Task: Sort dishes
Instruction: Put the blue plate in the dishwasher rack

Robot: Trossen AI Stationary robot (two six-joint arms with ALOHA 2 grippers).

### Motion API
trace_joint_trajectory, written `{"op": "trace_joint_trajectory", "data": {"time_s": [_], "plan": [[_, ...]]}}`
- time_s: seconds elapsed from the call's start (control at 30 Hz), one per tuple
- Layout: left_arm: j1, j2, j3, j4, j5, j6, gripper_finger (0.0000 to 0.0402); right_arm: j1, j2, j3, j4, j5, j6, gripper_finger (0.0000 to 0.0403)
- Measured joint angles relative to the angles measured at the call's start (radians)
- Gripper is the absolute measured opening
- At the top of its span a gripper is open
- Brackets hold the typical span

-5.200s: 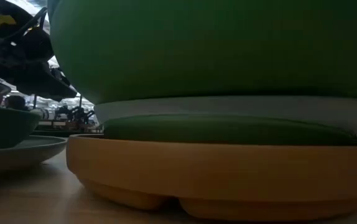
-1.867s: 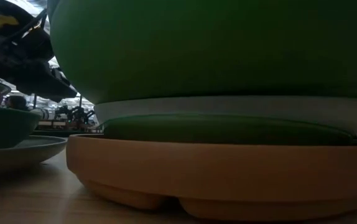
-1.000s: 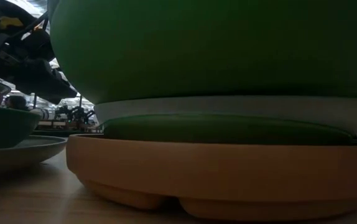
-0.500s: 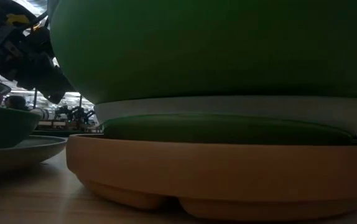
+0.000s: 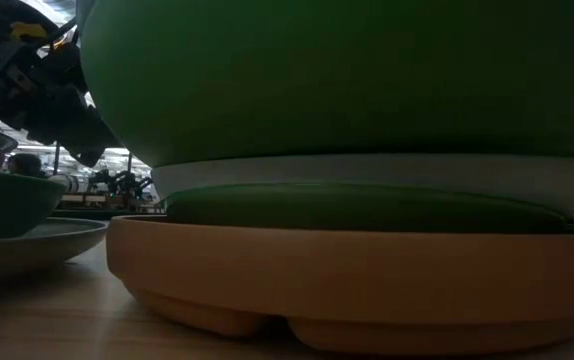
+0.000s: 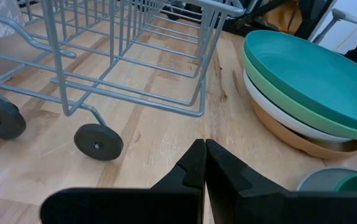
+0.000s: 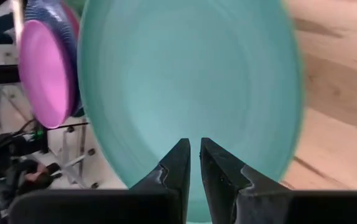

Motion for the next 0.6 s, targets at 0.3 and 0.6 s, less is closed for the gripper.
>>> {"op": "trace_joint_trajectory", "data": {"time_s": [0.3, 0.6], "plan": [[0.000, 0.000, 0.000, -0.005, 0.000, 0.000, 0.0000, -0.008, 0.000, 0.000, 0.107, -0.004, -0.090, 0.0056], [0.000, 0.000, 0.000, -0.005, 0.000, 0.000, 0.0000, -0.096, 0.000, 0.000, 0.090, -0.080, -0.083, 0.0182]]}}
